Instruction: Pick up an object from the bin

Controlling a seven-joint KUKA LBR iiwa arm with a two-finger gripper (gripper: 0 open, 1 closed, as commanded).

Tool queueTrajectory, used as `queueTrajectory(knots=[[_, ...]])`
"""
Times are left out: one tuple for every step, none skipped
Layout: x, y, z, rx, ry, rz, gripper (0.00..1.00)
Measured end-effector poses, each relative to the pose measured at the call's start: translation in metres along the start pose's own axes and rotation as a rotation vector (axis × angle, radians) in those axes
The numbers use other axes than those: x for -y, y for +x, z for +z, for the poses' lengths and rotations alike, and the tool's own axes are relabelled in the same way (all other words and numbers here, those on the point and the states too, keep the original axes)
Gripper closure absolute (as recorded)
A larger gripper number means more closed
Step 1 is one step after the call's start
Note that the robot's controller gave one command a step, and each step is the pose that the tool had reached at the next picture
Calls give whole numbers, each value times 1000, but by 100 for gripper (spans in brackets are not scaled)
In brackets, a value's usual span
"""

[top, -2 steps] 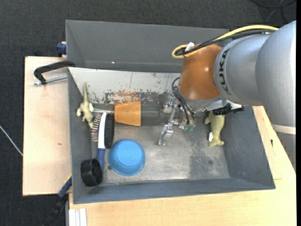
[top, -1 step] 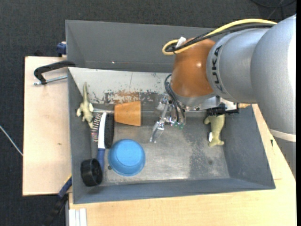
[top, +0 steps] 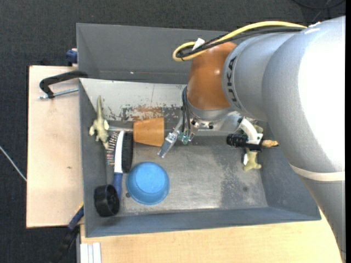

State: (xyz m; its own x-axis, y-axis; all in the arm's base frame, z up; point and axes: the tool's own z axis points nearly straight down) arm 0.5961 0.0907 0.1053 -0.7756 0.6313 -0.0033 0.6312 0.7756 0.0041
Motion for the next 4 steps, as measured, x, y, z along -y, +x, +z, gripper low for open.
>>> queueTrajectory(knots=[[-51, 37, 29, 10, 3, 45, 0], [-51, 33, 31, 1, -4, 218, 0], [-51, 33, 30, 3, -4, 216, 100], [-50, 32, 8, -1, 7, 214, 100]])
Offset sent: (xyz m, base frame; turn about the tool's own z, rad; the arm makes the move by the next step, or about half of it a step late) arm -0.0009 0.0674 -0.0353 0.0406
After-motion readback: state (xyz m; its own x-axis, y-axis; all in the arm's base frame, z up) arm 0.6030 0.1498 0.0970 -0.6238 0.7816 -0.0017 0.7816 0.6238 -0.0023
